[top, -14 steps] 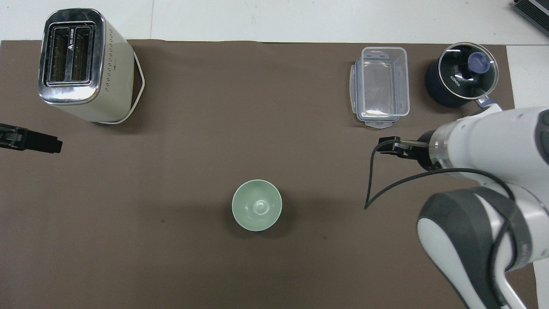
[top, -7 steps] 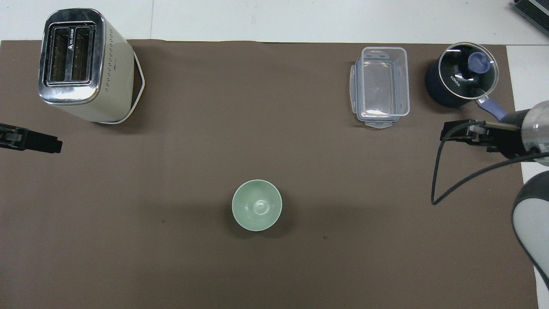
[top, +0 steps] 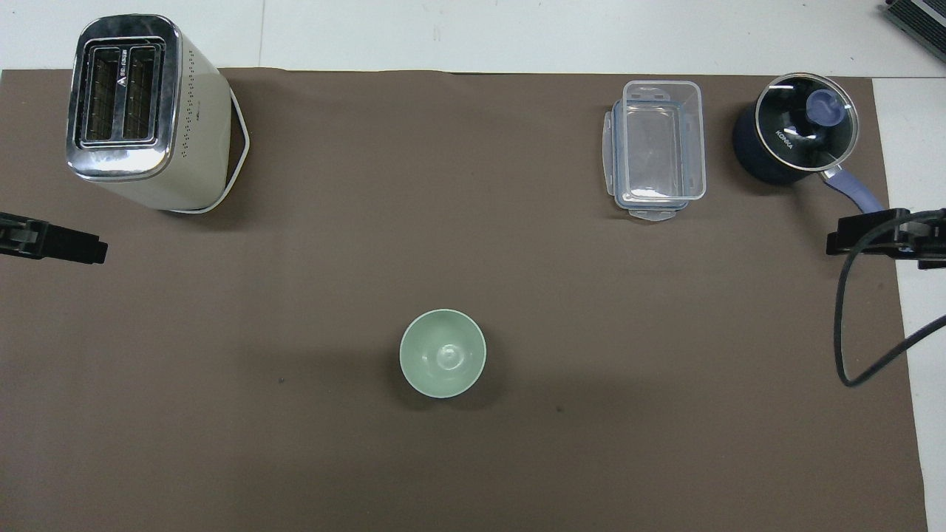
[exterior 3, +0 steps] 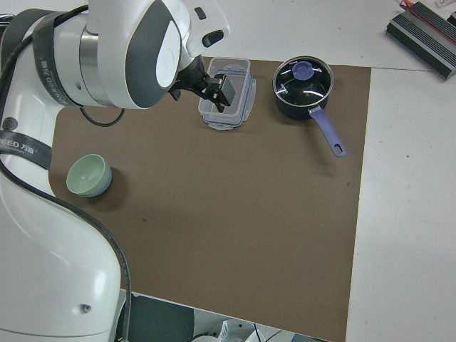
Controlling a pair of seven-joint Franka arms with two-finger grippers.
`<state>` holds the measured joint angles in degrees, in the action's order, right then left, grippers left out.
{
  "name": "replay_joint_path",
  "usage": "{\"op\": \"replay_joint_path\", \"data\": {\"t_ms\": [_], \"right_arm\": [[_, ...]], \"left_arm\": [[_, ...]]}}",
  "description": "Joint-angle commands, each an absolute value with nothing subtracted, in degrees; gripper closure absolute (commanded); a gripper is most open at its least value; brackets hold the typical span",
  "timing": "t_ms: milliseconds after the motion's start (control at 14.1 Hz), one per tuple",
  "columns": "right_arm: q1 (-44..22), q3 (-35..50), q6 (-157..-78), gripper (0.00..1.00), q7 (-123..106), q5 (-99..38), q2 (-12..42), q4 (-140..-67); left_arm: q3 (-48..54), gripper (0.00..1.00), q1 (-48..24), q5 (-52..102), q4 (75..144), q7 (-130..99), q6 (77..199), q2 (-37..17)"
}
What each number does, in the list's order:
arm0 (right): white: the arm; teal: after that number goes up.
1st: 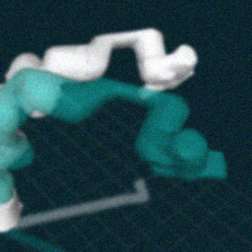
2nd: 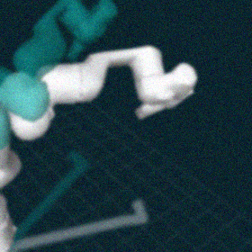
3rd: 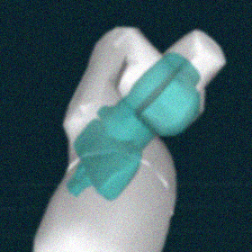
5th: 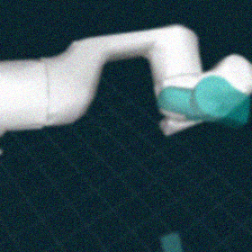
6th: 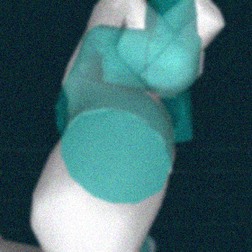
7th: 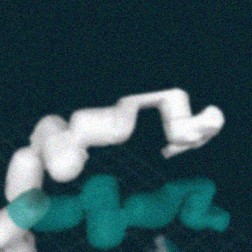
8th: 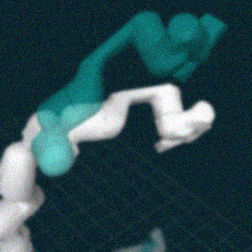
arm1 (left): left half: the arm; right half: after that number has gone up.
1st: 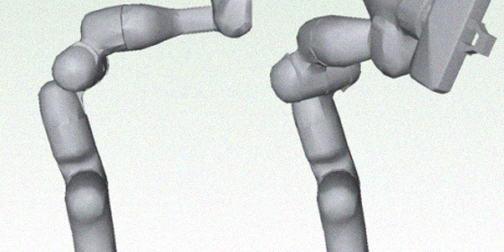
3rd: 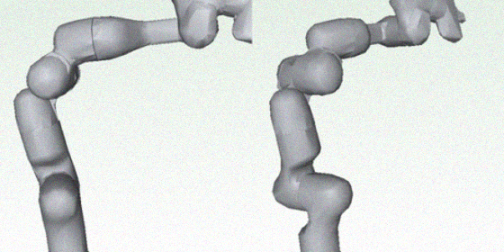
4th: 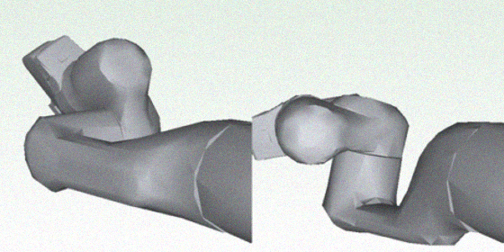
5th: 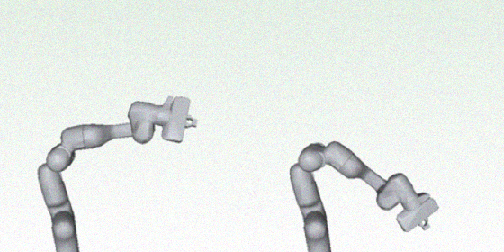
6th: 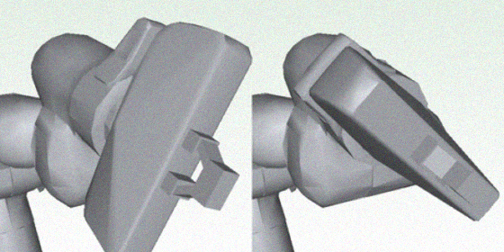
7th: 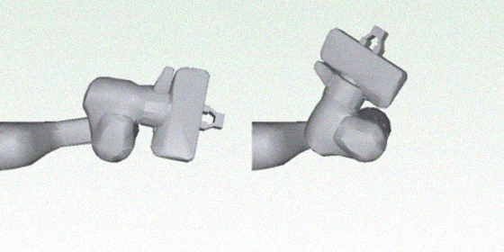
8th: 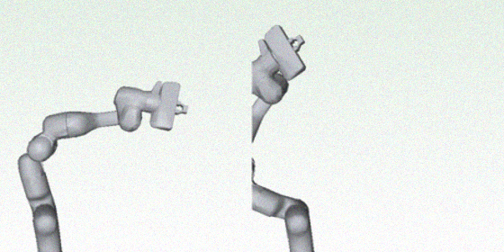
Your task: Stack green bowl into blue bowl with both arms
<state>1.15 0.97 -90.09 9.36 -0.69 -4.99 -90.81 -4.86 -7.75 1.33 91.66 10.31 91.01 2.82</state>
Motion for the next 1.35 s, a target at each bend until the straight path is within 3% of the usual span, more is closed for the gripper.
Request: {"op": "replay_joint_path", "data": {"t_ms": [0,283,1274], "right_arm": [[2.2,1.6,-89.1,0.0,7.4,-0.1,-3.5,-88.9],[2.2,1.3,-85.5,0.0,6.2,0.1,-3.8,-88.7],[2.2,1.5,-86.6,0.0,3.5,1.6,-5.7,-89.4]], "left_arm": [[-4.3,0.0,-6.9,0.6,90.1,10.5,89.4,2.3],[-4.3,0.0,-6.9,0.6,90.2,10.5,89.3,2.4],[-4.3,0.0,-6.9,0.6,90.2,10.9,89.3,2.4]]}}
